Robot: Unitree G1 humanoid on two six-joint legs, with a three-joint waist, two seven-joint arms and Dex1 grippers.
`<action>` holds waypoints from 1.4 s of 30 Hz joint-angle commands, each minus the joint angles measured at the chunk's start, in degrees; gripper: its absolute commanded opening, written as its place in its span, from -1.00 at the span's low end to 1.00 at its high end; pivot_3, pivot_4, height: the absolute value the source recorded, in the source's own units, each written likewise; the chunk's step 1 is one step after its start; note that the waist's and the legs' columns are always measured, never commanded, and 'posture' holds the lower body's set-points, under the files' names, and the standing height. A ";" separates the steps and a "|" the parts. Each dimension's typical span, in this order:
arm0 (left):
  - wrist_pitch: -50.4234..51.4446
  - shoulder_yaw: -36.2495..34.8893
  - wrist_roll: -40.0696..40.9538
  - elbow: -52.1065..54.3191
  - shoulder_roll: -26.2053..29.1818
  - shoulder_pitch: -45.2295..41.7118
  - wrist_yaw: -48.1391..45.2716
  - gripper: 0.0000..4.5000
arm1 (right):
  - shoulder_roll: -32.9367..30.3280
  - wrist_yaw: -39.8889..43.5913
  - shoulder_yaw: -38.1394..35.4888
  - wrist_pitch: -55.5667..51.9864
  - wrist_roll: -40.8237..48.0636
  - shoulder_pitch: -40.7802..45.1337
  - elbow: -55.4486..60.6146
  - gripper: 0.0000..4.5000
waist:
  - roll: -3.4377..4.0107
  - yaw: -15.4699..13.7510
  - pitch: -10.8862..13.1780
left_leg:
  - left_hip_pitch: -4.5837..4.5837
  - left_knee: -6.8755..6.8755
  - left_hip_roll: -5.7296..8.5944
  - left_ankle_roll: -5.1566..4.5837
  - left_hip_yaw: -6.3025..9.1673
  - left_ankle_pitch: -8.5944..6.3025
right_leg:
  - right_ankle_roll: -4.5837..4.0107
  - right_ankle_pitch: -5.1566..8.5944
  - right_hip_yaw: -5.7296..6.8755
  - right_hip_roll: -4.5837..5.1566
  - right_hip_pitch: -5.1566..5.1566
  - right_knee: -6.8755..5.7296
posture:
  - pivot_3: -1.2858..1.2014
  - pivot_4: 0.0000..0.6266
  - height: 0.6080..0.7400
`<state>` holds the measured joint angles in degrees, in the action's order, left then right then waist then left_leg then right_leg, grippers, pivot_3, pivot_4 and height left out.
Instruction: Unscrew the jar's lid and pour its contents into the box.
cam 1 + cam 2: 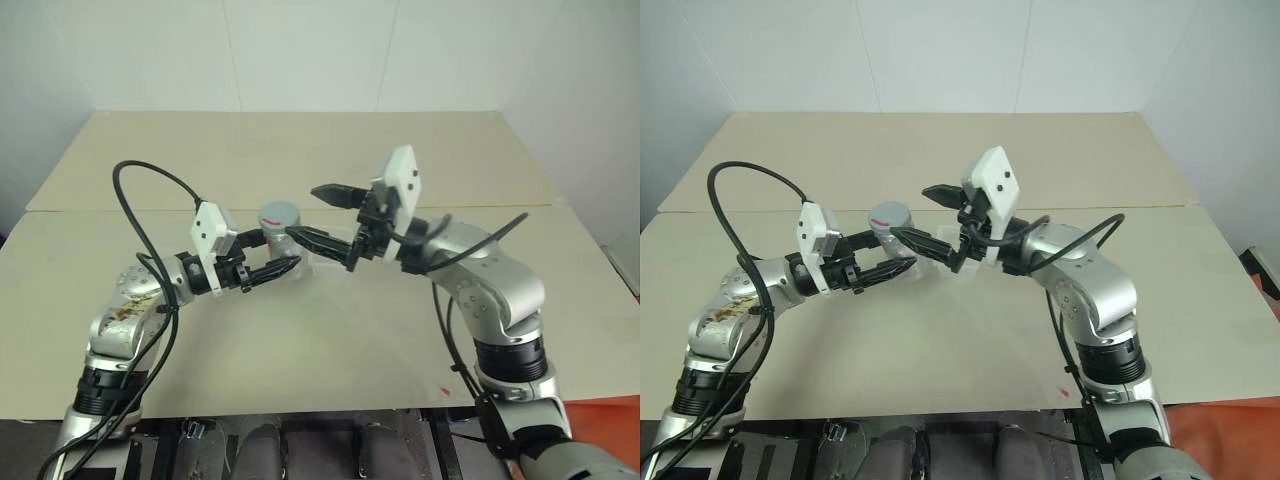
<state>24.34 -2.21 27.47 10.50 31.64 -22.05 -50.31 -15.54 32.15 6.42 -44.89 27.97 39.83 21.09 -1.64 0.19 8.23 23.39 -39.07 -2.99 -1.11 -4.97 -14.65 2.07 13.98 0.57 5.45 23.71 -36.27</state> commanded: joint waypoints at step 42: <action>-6.31 -0.13 2.68 4.30 0.99 0.29 -5.90 0.23 | -0.22 4.77 3.08 -0.41 2.11 2.54 0.42 0.23 | 0.00 0.44 0.00 | 0.39 -0.01 0.01 0.02 0.01 0.06 | 0.00 0.00 0.00 0.00 0.44 -0.43 | 0.03 -0.52 1.00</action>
<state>21.06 -0.98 27.43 11.75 32.46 -21.10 -53.02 -14.71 31.30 11.07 -48.90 27.70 42.40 21.27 -1.64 0.64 8.23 23.78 -39.09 -2.97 -1.09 -4.96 -14.59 2.07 13.98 0.58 5.44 24.13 -36.68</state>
